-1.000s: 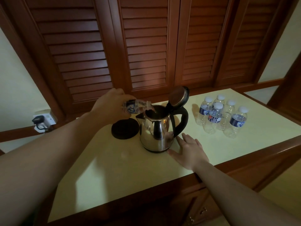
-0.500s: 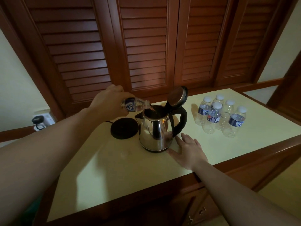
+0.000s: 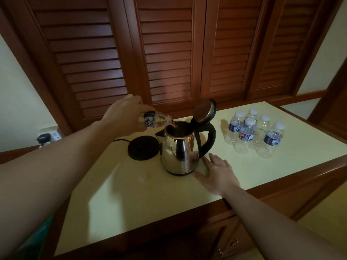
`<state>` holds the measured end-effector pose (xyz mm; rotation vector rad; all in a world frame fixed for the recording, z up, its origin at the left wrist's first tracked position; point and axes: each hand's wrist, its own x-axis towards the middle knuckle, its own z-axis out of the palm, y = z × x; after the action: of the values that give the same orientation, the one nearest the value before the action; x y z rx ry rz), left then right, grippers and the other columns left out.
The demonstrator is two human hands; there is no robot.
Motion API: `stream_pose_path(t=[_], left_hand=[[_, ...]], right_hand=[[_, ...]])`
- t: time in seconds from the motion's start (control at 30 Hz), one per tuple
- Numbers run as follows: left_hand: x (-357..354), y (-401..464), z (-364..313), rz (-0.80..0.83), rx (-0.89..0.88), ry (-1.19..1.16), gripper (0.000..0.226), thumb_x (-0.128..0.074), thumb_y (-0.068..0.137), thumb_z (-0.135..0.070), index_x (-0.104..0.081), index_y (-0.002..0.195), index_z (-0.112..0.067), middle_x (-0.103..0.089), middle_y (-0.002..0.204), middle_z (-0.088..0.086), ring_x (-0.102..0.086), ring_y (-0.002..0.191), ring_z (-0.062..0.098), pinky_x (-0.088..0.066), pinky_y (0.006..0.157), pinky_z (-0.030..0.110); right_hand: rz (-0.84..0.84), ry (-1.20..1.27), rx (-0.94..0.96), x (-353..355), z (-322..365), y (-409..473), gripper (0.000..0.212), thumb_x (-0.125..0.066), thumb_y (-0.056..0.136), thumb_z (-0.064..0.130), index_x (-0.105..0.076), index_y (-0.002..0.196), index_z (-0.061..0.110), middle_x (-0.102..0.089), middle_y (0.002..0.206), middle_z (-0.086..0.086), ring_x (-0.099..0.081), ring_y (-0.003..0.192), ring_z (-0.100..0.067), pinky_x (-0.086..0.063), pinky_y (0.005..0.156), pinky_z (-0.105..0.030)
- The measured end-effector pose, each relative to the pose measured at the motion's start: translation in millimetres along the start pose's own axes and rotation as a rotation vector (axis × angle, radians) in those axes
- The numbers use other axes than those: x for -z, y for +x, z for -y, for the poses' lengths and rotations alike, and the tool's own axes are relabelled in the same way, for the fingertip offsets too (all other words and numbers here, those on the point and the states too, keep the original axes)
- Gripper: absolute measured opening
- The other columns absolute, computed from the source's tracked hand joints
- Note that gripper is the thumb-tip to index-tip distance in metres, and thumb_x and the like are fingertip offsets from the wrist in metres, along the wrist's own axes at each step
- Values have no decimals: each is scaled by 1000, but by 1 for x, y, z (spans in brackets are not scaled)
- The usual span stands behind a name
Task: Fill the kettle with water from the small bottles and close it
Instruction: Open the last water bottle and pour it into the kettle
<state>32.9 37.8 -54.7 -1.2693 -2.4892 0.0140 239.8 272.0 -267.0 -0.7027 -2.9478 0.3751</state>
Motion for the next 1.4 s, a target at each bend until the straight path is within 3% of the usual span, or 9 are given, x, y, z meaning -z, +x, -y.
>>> stream_pose_path(t=[0.53,1.4], left_hand=[[2,4,5,15,-65,77,83,-79,73,-67,-49,147,-44,-48,111,-6,-45,105,19,-46,82,34],[7,11,-1,35,-157,113,88,-68,68,-81,-51,147,-45,-47,105,-7,-46,98,17,-46,84,35]], right_hand=[[3,1,5,1,0,0,97,-29,89,88,-26,165,29,-17,174,-3,-8,161,-19,-5,131,-44],[1,23,-11,1,0,1,95,-32,89,87,-27,164,30,-17,174,-2,-8,161,-19,-3,130,-42]])
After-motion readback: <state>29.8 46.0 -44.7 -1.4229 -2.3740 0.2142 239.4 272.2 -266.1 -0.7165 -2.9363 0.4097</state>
